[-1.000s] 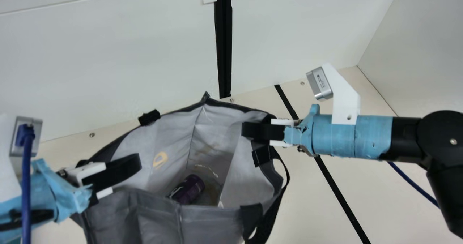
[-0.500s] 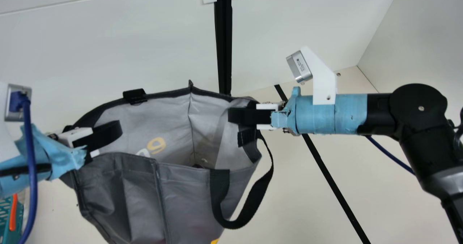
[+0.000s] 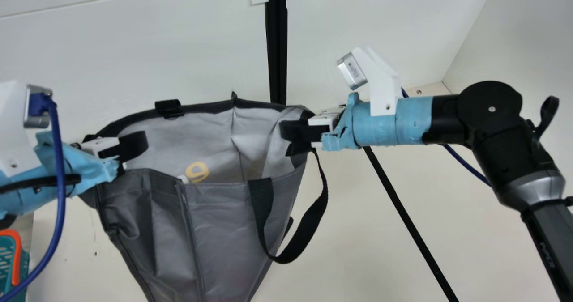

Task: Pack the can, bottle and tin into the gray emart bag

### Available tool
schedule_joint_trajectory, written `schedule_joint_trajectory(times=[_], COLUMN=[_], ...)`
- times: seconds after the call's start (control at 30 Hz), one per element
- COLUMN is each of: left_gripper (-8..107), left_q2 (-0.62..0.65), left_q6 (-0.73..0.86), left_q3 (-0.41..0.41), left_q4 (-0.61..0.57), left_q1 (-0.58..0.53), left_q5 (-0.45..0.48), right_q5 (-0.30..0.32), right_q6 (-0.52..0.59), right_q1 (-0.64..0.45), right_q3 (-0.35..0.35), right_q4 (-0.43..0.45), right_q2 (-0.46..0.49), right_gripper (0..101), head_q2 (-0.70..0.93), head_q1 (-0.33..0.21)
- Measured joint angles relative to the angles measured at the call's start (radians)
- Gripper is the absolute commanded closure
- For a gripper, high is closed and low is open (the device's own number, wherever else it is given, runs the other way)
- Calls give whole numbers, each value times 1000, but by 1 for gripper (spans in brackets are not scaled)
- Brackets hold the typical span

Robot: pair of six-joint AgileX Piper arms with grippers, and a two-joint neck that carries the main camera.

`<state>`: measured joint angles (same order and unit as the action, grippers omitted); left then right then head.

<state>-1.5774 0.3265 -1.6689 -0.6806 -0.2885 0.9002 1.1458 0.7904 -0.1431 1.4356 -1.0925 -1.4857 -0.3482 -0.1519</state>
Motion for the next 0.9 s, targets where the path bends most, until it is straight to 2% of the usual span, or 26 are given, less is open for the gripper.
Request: schedule_joint_trajectory(times=[0.33, 0.77, 0.9], left_gripper=[89, 89, 75], left_q2=[-19, -19, -19], left_q6=[-8, -8, -8], left_q3=[-19, -21, -21], left_q4=[43, 43, 43], left_q1=[-18, -22, -22], left_q5=[-42, -53, -53], right_q5=[-45, -45, -45], right_q6=[21, 24, 24], right_q1=[37, 37, 37], right_q3=[16, 16, 16], right_q4=[12, 13, 13], right_q2=[-21, -21, -21], right_gripper=[101, 101, 101], head_q2=[0, 0, 0], head_q1=[0, -2, 0])
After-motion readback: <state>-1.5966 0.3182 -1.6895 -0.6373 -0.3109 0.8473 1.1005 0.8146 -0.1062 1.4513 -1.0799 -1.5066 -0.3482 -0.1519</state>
